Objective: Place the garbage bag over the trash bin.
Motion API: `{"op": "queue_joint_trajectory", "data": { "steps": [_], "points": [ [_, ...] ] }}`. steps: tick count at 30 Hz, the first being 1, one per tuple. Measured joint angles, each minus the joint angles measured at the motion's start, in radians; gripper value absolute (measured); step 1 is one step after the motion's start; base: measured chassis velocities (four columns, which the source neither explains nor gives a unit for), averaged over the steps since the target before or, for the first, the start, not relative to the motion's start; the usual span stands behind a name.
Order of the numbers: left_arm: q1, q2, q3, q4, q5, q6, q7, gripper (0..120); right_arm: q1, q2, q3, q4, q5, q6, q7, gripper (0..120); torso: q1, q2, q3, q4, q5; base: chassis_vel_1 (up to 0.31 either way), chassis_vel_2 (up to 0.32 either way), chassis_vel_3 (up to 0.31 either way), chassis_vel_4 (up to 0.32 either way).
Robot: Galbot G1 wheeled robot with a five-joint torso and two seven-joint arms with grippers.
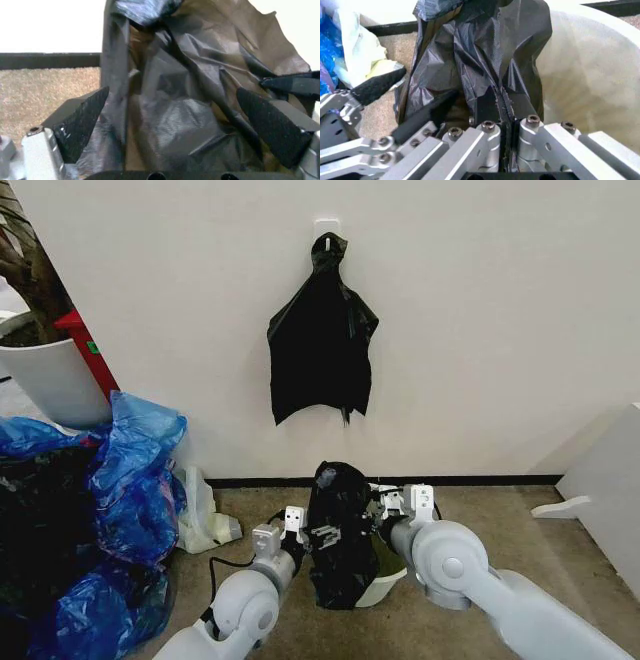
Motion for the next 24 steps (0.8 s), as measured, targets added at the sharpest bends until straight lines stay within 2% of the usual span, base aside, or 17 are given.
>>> {"op": "queue_joint_trajectory", "data": {
  "steps": [14,16,18,19,20,21,24],
  "points": [
    [-0.091,-0.035,0.044,0.052,-0.034,0.067,-0.072,98,-0.008,-0.019,0.011,0.025,0.033,0.02,0.02,0,0.0,0.0,0.0,-0.0001,-0.0001,0.0,0.0,0.0,0.0],
    [-0.094,-0.042,0.047,0.058,-0.045,0.081,-0.084,94,-0.009,-0.021,0.014,0.03,0.042,0.022,0.023,0,0.0,0.0,0.0,-0.0001,0.0,0.0,0.0,0.0,0.0],
    [-0.094,-0.047,0.052,0.071,-0.056,0.088,-0.093,85,-0.009,-0.024,0.016,0.036,0.047,0.029,0.023,0,0.0,0.0,0.0,0.0,-0.0001,0.0,0.0,0.0,0.0],
    [-0.095,-0.048,0.056,0.078,-0.056,0.089,-0.094,85,-0.01,-0.024,0.017,0.042,0.052,0.032,0.023,0,0.0,0.0,0.0,0.0,0.0,0.0,0.0,0.0,0.0],
    [-0.095,-0.049,0.057,0.079,-0.056,0.089,-0.094,79,-0.01,-0.024,0.017,0.043,0.054,0.032,0.023,0,0.0,0.0,0.0,0.0,0.0,0.0,0.0,0.0,0.0],
    [-0.095,-0.049,0.057,0.079,-0.056,0.089,-0.094,79,-0.01,-0.024,0.017,0.043,0.054,0.032,0.023,0,0.0,0.0,0.0,0.0,0.0,0.0,0.0,0.0,0.0],
    [-0.099,-0.056,0.064,0.096,-0.059,0.102,-0.109,65,-0.012,-0.028,0.02,0.057,0.063,0.038,0.022,0,0.0,0.0,0.0,0.0,0.0,0.0,0.0,0.0,0.0]
  ]
}}
